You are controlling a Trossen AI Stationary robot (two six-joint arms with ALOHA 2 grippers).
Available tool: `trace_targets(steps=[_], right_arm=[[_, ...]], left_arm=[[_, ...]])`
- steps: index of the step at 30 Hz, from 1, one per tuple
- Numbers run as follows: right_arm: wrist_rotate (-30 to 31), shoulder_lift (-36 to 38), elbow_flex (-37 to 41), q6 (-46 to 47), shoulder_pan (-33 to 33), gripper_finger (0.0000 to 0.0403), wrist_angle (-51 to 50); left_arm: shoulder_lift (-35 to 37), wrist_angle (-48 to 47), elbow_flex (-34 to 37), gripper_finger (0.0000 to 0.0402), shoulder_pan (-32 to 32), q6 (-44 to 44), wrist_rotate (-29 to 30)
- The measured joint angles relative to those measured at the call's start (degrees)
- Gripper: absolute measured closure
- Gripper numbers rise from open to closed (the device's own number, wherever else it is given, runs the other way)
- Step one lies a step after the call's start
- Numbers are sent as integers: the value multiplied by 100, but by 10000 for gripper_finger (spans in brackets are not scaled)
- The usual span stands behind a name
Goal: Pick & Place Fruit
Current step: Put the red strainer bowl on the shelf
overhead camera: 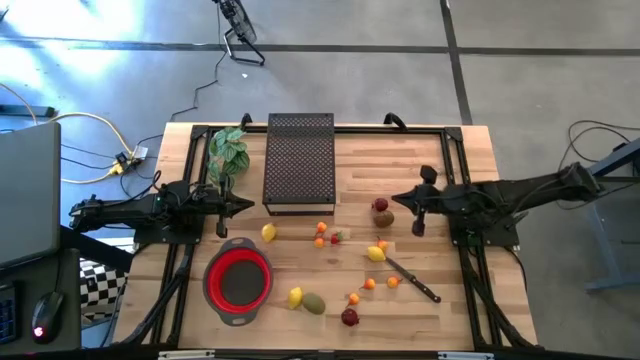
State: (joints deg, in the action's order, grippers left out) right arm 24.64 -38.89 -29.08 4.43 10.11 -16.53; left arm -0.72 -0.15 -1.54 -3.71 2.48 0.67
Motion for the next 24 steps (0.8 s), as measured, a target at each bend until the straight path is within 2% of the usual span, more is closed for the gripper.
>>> trace_targets(steps=[4, 10, 16, 19, 24], right_arm=[[-13, -394, -242, 46, 0, 401, -160], [-11, -739, -400, 28, 2, 401, -51], [58, -808, -400, 27, 2, 401, 268], [107, -810, -400, -31, -8, 401, 343], [91, -805, -400, -164, -116, 401, 345]], left_arm=[[0, 1, 1, 401, 1, -101, -54], [-1, 441, -4, 401, 1, -1147, -493], [-104, 397, -438, 401, 1, -1501, -501], [-280, -94, -732, 401, 1, -1520, -260], [-962, -739, -1092, 401, 1, -1982, 94]])
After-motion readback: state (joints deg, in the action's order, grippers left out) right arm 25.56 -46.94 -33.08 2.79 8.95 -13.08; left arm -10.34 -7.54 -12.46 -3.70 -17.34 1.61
